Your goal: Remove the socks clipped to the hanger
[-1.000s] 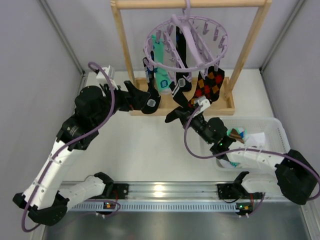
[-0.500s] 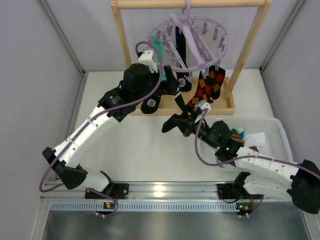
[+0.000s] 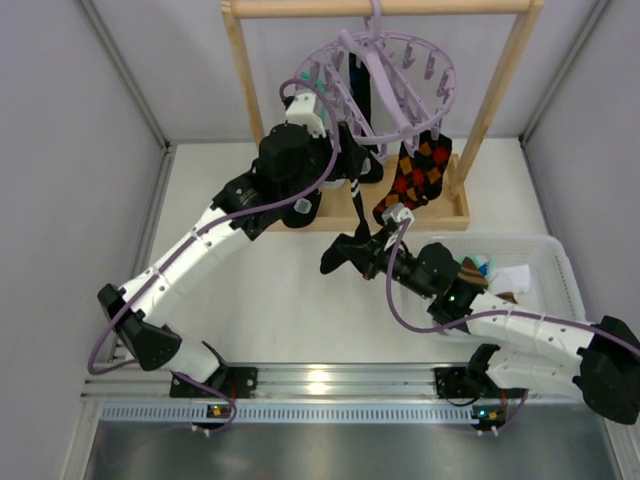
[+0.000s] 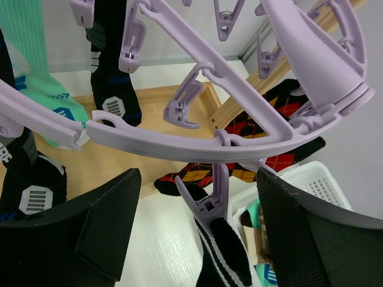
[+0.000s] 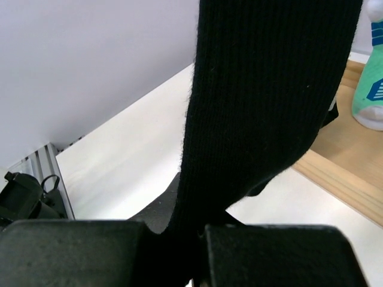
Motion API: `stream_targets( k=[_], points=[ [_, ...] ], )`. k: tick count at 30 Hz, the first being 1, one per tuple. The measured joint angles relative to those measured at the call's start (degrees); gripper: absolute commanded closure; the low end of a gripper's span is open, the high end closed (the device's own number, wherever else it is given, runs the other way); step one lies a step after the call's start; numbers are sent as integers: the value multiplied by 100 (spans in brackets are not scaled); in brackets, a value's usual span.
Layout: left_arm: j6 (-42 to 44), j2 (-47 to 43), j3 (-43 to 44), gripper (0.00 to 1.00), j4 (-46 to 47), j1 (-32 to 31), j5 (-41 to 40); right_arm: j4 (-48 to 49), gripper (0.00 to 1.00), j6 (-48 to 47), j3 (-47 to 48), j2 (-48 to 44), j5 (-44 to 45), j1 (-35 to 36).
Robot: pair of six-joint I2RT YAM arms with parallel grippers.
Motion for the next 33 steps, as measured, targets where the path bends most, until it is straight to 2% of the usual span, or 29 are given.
stream_targets(
  k=[2, 5, 7, 13, 19, 20, 23, 29, 30, 33],
  points=[
    [37, 55, 0, 18, 2, -46, -83, 0, 100, -7, 0, 42, 39, 57],
    [94, 125, 0, 23, 11, -87, -173, -2, 100, -22, 0, 111, 81, 149],
    [133, 151, 0, 31, 20, -107, -256, -4, 100, -59, 4, 160, 127, 201],
    [271, 240, 61, 46, 31, -127, -452, -7, 100, -160, 11, 304, 321, 356],
    [380, 382, 190, 77, 46, -138, -498, -17, 100, -216, 11, 391, 509, 442],
    [396, 396, 199, 91, 55, -142, -498, -20, 100, -219, 11, 391, 527, 444],
    [461, 400, 203, 100, 83, -160, -507, -35, 100, -216, 11, 389, 575, 448],
    [511, 400, 214, 100, 103, -170, -533, -350, 100, -284, -7, 44, 798, 463],
    [511, 400, 214, 89, 103, -170, -533, -450, 100, -308, -20, -90, 861, 470],
    [511, 400, 214, 69, 105, -170, -507, -964, 100, -321, -33, -632, 1224, 476]
  ],
)
